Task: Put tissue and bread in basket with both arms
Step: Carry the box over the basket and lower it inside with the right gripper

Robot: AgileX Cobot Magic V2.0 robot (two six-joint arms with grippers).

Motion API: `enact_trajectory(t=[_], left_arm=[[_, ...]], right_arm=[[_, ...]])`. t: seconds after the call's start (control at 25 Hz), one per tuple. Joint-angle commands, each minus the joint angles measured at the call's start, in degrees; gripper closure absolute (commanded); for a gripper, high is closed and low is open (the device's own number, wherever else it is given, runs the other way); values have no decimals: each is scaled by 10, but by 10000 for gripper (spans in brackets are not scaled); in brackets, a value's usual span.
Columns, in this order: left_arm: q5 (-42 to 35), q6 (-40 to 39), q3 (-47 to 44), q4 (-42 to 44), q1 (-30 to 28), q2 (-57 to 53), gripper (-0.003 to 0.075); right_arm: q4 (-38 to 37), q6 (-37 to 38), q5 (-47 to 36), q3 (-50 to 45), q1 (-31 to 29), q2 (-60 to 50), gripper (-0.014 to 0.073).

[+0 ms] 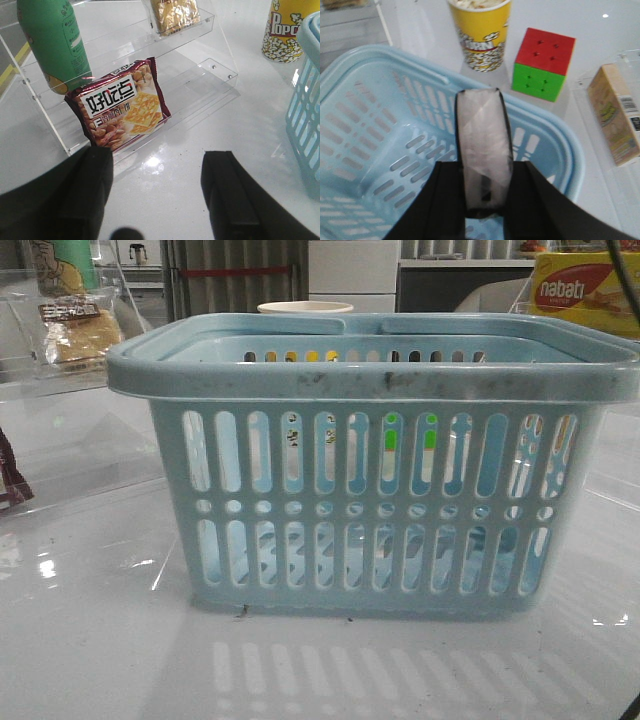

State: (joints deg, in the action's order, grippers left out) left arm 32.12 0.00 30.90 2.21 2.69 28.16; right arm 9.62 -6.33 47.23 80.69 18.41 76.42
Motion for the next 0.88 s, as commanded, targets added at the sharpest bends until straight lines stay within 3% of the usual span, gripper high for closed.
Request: enact_trajectory(t=[0.0,0.32,0.68,0.84], left_arm=[[-46,0,16,-3,-1,6,265],[-46,0,16,-3,-1,6,265],[-46,0,16,-3,-1,6,265],[-46,0,16,-3,-1,6,265]], right_arm=[[4,-1,-21,21,19,-10,358],[3,-30,3,21,23,20,347],[-1,-34,6,21,23,60,108],[-1,-34,3,21,23,83,81]])
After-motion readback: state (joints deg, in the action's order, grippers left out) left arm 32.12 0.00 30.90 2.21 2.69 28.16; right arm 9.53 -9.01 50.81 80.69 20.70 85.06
